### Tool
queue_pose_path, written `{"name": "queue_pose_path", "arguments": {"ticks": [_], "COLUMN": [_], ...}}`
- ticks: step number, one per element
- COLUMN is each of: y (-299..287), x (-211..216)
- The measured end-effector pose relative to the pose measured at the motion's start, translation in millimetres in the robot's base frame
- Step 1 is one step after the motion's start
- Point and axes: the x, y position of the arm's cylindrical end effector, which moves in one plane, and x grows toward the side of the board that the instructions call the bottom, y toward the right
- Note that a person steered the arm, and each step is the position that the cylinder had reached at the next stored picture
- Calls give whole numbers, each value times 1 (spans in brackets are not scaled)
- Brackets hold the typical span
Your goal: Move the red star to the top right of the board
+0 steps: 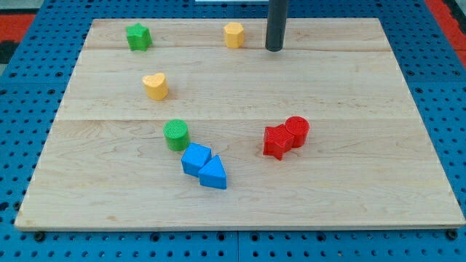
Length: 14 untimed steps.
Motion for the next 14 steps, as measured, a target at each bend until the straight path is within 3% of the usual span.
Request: {"name": "queue_pose_path", "arguments": {"ticks": [6,7,10,13,14], "y": [-9,-9,-22,-60,-25], "x": [-1,25,218,295,293]}}
